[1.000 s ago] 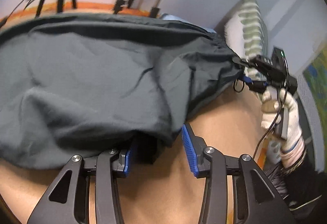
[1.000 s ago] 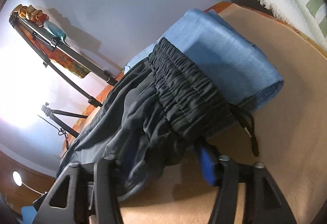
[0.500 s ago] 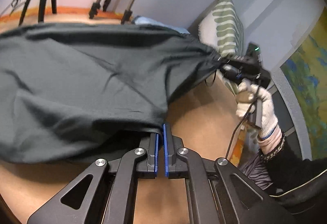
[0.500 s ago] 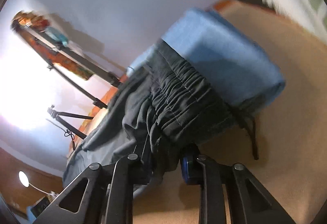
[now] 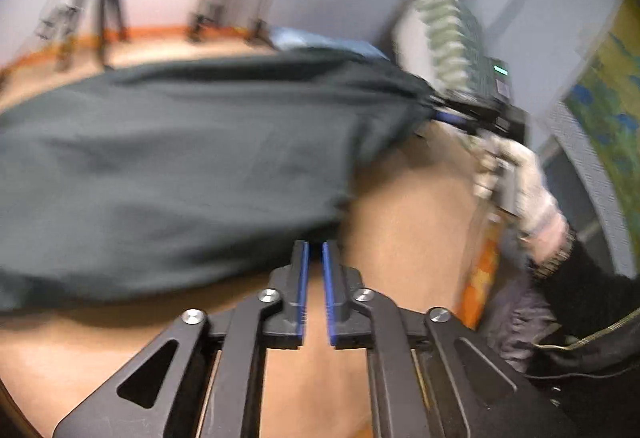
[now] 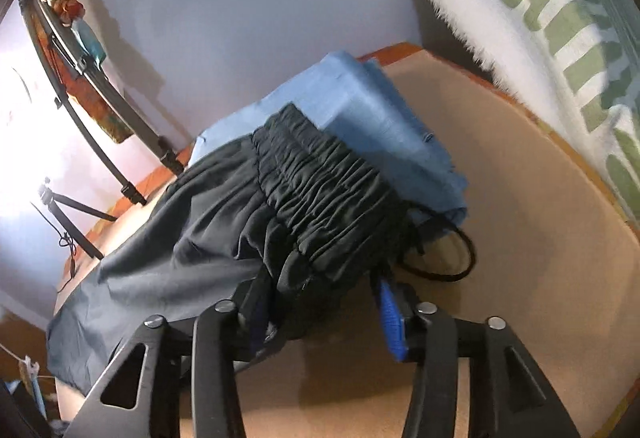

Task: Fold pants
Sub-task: 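Grasp the waistband with the right gripper while the left gripper grasps the folded pants edge, then open the right gripper on the waistband and move both tools along the pants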

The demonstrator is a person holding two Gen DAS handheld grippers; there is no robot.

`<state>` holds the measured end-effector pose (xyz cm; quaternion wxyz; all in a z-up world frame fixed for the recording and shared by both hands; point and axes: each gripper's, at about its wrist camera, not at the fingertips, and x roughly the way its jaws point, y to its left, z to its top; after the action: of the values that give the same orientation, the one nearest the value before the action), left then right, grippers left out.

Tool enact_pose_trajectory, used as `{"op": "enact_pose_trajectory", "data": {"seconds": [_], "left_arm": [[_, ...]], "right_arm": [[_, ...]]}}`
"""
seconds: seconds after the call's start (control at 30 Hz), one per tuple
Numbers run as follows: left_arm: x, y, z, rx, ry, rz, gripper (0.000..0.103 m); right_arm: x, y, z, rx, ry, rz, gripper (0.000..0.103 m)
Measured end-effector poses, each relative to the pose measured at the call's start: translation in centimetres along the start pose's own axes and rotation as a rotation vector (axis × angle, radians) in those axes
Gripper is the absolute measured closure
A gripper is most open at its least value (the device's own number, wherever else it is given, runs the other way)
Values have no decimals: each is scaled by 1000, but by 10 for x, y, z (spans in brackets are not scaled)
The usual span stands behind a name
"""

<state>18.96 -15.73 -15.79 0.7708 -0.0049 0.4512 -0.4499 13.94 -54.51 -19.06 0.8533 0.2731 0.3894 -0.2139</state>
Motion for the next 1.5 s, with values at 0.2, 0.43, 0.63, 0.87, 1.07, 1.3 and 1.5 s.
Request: {"op": "enact_pose_trajectory", "data": {"seconds": [0.2,0.43,0.63,0.87,1.07,1.3,1.5], "left_arm": [[-23,67,17,-154,-72,179,95],[1,63,8,-124,-16,182,94],[22,62,1,-89,58,215,94],[16,62,-1,-84,46,250,87],[-3,68,1,-95,1,267,87],[-3,77,3,-135,-3,244,87],[5,80,4,-132,21,249,87]], "right_arm": [[-44,32,-4,-111,-143,-62,49],[-51,73,-9,-199,-127,109,48],[-33,126,-39,-367,-44,191,48],[-29,157,-53,-435,-32,223,44],[-31,152,-37,-416,-81,245,31],[33,179,13,-531,94,241,63],[124,202,28,-603,274,160,65]]}}
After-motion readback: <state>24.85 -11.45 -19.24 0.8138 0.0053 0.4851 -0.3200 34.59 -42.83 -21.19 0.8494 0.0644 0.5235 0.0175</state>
